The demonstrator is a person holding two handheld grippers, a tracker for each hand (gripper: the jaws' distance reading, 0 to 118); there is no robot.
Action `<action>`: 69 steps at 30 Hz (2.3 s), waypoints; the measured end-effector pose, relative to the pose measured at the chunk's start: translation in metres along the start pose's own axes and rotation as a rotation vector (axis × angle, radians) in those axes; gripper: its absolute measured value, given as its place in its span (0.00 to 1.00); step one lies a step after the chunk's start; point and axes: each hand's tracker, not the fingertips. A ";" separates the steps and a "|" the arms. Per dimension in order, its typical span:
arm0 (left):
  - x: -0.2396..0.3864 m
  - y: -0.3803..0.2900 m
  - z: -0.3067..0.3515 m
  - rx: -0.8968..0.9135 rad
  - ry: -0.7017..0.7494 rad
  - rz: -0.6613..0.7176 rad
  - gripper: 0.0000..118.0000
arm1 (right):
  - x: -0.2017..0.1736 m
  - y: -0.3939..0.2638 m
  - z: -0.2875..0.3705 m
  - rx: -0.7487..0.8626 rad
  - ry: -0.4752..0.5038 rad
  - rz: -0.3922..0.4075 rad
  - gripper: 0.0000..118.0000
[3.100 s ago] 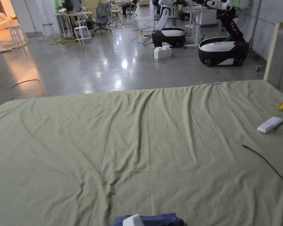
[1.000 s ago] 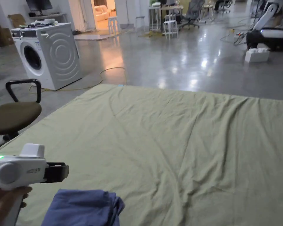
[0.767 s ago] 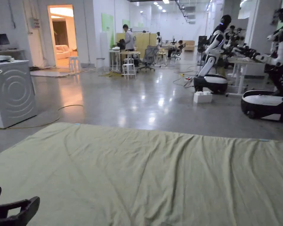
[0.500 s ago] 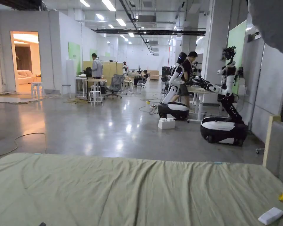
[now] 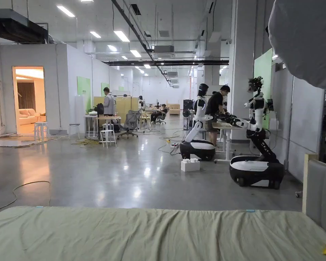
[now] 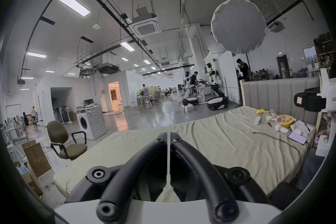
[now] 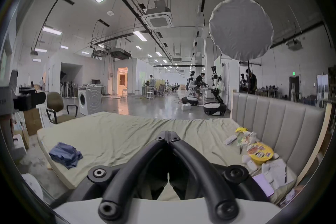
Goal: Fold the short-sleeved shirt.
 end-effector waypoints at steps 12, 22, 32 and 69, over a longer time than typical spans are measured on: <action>0.010 0.006 0.006 0.054 -0.031 0.051 0.00 | -0.006 -0.001 0.003 -0.027 0.004 -0.011 0.00; 0.013 0.004 0.001 0.028 -0.079 0.082 0.00 | -0.007 0.007 0.005 -0.015 -0.002 -0.020 0.00; 0.013 0.001 0.001 0.017 -0.091 0.107 0.00 | -0.013 0.009 0.002 -0.015 0.007 -0.023 0.00; 0.007 -0.001 -0.001 0.002 -0.098 0.152 0.00 | -0.012 0.012 0.001 -0.039 0.017 -0.067 0.01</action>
